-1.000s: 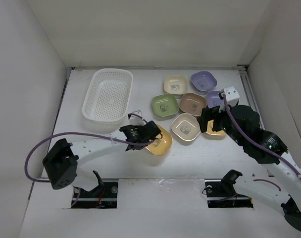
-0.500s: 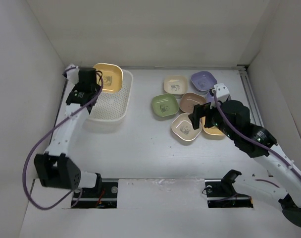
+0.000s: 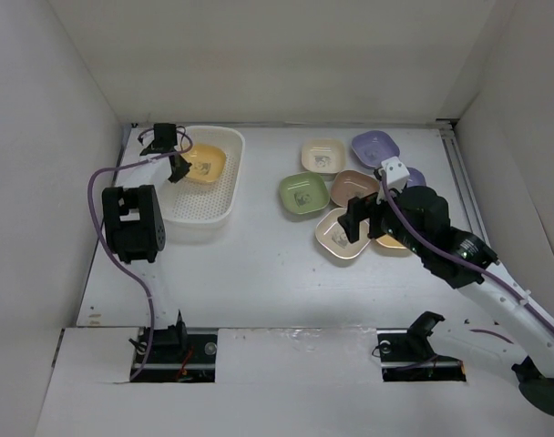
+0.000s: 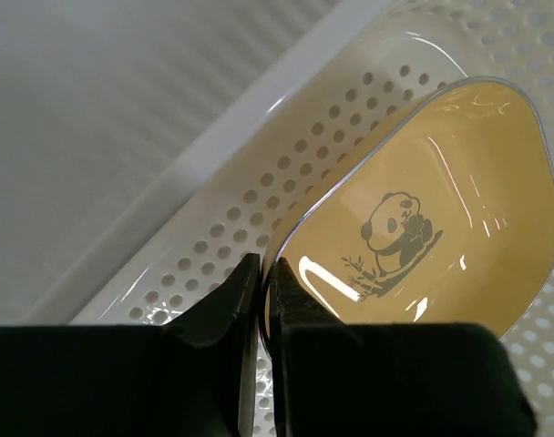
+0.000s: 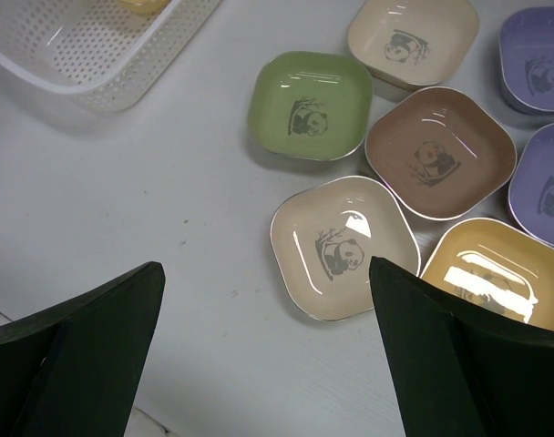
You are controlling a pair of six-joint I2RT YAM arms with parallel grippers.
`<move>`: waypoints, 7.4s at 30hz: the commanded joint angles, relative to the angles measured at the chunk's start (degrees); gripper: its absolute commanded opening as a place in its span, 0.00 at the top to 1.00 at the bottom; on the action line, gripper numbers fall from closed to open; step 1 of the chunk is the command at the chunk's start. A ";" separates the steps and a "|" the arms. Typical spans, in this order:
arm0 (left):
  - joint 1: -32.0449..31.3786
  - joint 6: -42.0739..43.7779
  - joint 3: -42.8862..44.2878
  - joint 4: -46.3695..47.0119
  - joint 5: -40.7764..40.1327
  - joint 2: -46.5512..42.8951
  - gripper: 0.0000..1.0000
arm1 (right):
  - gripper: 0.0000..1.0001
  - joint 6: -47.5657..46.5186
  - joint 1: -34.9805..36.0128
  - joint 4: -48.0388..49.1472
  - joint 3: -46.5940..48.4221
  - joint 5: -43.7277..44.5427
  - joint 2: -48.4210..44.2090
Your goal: Place the plates into the plastic bin on the countertop
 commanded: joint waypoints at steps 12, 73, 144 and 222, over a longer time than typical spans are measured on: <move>-4.51 1.03 -0.69 5.20 4.53 -17.92 0.00 | 0.00 0.10 0.20 3.70 0.00 -0.66 -0.71; -7.87 -34.90 -8.33 -3.15 -8.65 -19.36 1.00 | 0.00 1.60 0.20 5.02 -1.23 -0.31 -2.21; -52.43 -14.25 -22.56 -6.40 -18.57 -11.07 1.00 | 0.00 6.17 -4.19 -3.59 3.17 8.84 -12.75; -46.80 -1.87 28.14 -3.32 -1.88 21.25 0.30 | 0.00 6.52 -7.97 -1.48 1.59 11.73 -11.52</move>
